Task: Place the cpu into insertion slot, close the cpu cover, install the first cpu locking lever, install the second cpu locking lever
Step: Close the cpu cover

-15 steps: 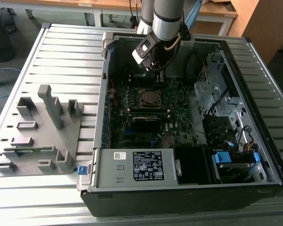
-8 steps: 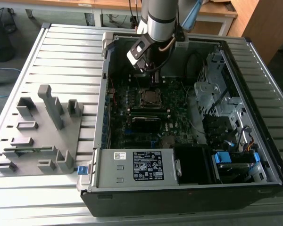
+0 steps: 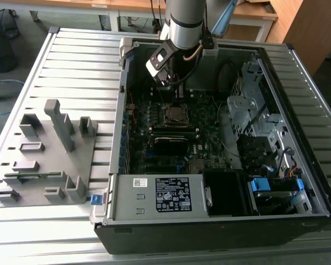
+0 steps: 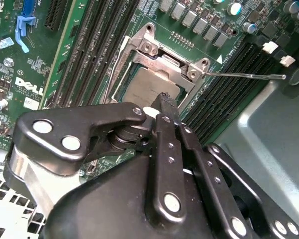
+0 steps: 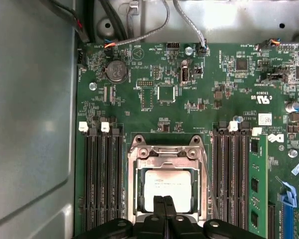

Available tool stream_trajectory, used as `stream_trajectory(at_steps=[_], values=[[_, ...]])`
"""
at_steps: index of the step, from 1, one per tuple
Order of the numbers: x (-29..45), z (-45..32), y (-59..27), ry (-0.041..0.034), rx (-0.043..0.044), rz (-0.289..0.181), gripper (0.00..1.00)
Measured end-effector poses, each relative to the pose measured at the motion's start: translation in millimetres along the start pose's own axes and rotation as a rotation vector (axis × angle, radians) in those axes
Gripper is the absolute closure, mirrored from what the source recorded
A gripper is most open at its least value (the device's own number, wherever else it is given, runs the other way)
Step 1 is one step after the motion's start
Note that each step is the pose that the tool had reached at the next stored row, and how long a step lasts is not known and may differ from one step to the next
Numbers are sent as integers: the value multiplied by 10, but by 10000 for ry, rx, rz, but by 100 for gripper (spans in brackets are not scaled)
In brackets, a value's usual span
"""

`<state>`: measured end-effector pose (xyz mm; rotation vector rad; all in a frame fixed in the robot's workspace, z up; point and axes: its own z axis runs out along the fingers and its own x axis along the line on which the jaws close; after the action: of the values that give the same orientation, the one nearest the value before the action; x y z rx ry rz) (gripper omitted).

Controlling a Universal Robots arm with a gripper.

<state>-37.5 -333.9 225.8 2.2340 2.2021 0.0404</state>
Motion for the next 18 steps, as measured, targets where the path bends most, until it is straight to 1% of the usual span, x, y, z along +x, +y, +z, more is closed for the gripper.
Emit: stream_trajectory(at_steps=[3,5,7,8,15,16,18], values=[[0,0,-1,0,1,-37,89],[0,2,-1,3,3,-148,89],[0,5,-1,10,7,-471,89],[0,9,-1,17,13,-843,89],[-1,22,-1,43,33,-2117,89],[0,22,-1,46,35,-2245,89],[-1,23,-1,47,34,-2257,89]])
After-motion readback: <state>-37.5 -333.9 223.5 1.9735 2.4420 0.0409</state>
